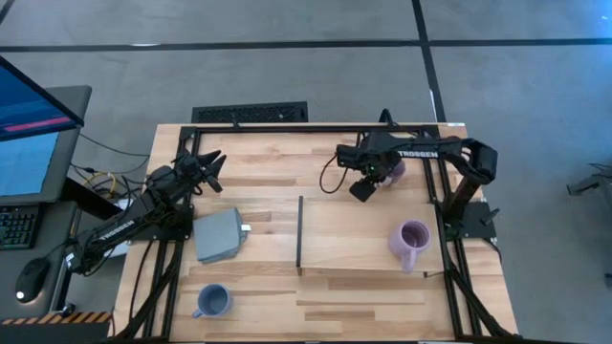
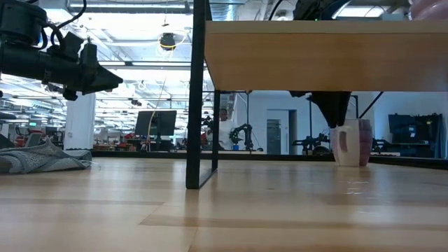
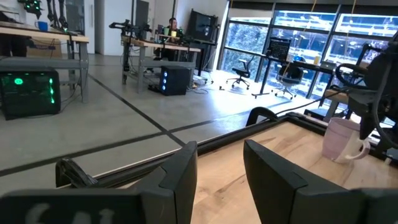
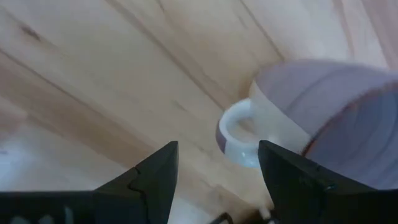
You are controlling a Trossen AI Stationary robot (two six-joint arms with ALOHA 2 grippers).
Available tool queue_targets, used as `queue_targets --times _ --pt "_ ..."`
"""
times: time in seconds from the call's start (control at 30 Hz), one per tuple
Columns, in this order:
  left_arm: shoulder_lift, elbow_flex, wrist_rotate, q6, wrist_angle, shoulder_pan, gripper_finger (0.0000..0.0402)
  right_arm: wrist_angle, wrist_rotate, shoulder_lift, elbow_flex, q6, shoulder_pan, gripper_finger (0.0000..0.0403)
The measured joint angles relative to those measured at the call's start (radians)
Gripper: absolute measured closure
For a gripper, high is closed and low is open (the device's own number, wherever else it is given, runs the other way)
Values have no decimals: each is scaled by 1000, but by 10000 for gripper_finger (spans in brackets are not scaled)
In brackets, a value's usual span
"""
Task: Stack small to large cups/mugs on shelf
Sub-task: Put the purple mug on the shelf
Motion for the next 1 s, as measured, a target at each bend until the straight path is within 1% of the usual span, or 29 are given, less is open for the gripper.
queue_targets --times 0.13,0.33,0.53,0.6,0.7,0.8,0.9,1.0 --pt "0 0 0 0 0 0 280 -20 0 0 0 0 1 159" --pt "0 0 0 0 0 0 280 45 23 -2 5 -3 -14 159" --pt "0 0 0 0 0 0 280 92 32 -2 66 -58 -45 159" --pt "0 0 0 0 0 0 280 85 53 -3 98 -80 -61 159" --pt "0 0 0 0 0 0 280 33 106 -3 148 -105 -93 159" --pt "0 0 0 0 0 0 280 -59 147 -3 206 -121 -131 159" --pt "0 0 0 0 0 0 280 -154 158 -3 251 -121 -172 159" --pt "0 0 0 0 0 0 280 -207 158 -28 257 -108 -221 159"
